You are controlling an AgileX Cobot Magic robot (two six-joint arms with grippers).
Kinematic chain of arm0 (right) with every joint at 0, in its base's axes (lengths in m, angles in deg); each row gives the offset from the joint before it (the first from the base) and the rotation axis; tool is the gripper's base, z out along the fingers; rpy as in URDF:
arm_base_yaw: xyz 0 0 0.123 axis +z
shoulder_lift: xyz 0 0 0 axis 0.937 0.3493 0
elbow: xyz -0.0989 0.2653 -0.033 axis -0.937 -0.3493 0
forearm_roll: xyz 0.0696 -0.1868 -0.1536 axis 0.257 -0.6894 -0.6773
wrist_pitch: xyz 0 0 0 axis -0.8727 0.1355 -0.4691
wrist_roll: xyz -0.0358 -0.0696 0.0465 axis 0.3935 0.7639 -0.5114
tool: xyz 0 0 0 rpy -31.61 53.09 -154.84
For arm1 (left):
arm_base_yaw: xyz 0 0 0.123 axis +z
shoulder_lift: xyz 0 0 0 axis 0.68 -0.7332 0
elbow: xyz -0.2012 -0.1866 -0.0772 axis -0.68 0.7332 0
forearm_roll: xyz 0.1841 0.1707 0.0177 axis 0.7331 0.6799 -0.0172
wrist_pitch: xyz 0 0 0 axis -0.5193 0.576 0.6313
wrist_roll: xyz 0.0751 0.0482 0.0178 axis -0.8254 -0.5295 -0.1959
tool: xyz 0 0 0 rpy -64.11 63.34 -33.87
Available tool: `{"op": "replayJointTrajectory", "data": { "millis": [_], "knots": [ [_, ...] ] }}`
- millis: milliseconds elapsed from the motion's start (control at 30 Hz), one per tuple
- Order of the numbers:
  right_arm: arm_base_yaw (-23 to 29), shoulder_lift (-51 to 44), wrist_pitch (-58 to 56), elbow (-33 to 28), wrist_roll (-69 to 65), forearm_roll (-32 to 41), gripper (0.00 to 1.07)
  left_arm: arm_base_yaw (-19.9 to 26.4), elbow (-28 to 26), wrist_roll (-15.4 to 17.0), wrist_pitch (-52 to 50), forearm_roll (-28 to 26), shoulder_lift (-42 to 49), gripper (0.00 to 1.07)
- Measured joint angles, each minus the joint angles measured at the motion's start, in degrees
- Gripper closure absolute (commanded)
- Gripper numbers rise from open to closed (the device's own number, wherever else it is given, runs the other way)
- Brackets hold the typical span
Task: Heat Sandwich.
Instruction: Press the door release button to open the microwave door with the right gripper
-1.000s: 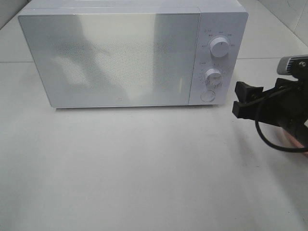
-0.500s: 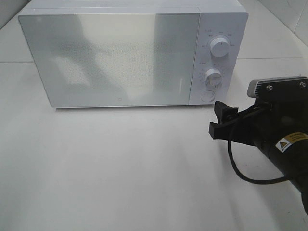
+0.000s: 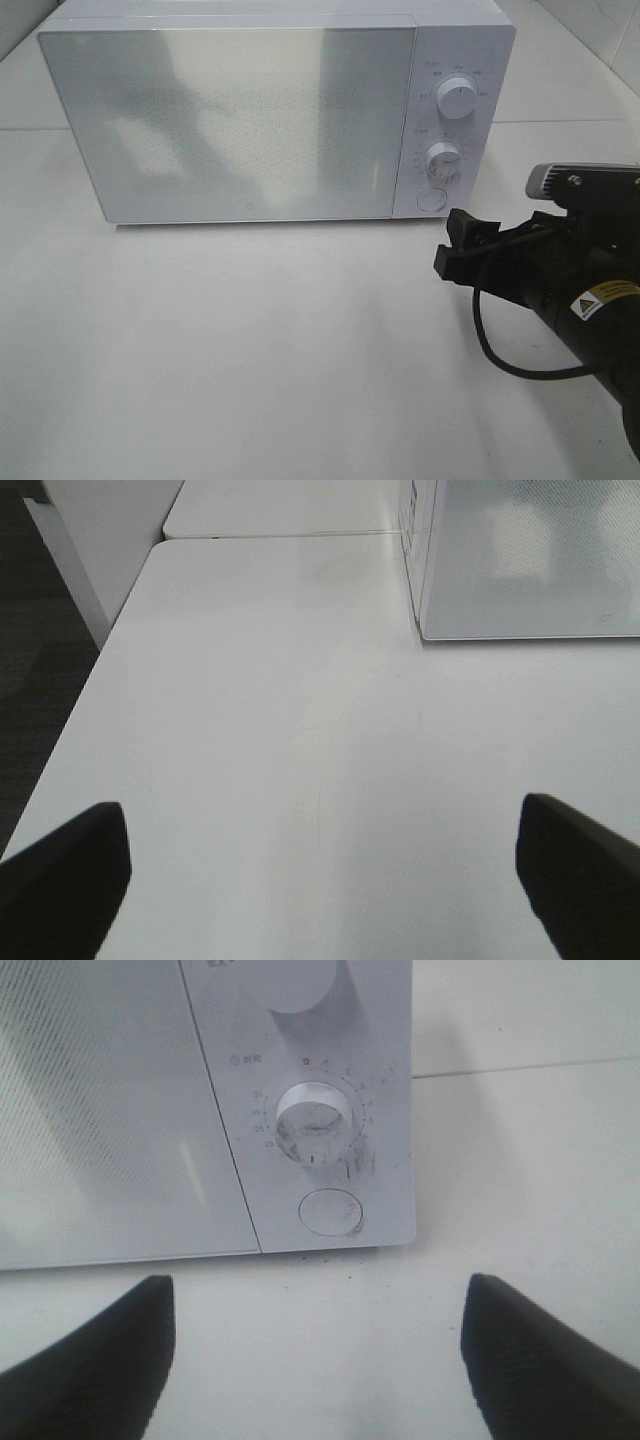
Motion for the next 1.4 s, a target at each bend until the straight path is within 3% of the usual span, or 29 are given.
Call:
{"op": "replayJointTrajectory", "data": {
  "millis": [133,300,433,667,867,900,933,967,1067,1400],
  "knots": [
    [0.1,0.0,0.0,0.0,-22.0,0.0,0.31,0.0,0.0,0.0,0.0,0.0,0.0,0.03],
    [0.1,0.0,0.0,0.0,-35.2,0.1,0.31,0.0,0.0,0.0,0.0,0.0,0.0,0.03],
    [0.1,0.0,-0.6,0.0,-56.3,0.1,0.31,0.0,0.0,0.0,0.0,0.0,0.0,0.03],
    [0.1,0.0,-1.6,0.0,-70.9,0.1,0.34,0.0,0.0,0.0,0.0,0.0,0.0,0.03],
    [0.1,0.0,-3.4,0.0,-78.2,0.0,0.57,0.0,0.0,0.0,0.0,0.0,0.0,0.03],
    [0.1,0.0,-4.3,0.0,-79.7,0.0,0.65,0.0,0.0,0.0,0.0,0.0,0.0,0.03],
    [0.1,0.0,-4.7,0.0,-80.1,0.0,0.81,0.0,0.0,0.0,0.0,0.0,0.0,0.03],
    [0.1,0.0,-4.7,0.0,-80.1,0.0,0.81,0.0,0.0,0.0,0.0,0.0,0.0,0.03],
    [0.1,0.0,-5.7,0.0,-81.1,0.0,1.07,0.0,0.0,0.0,0.0,0.0,0.0,0.03],
    [0.1,0.1,-8.4,0.2,-81.1,0.0,1.07,0.0,0.0,0.0,0.0,0.0,0.0,0.03]
  ]
}}
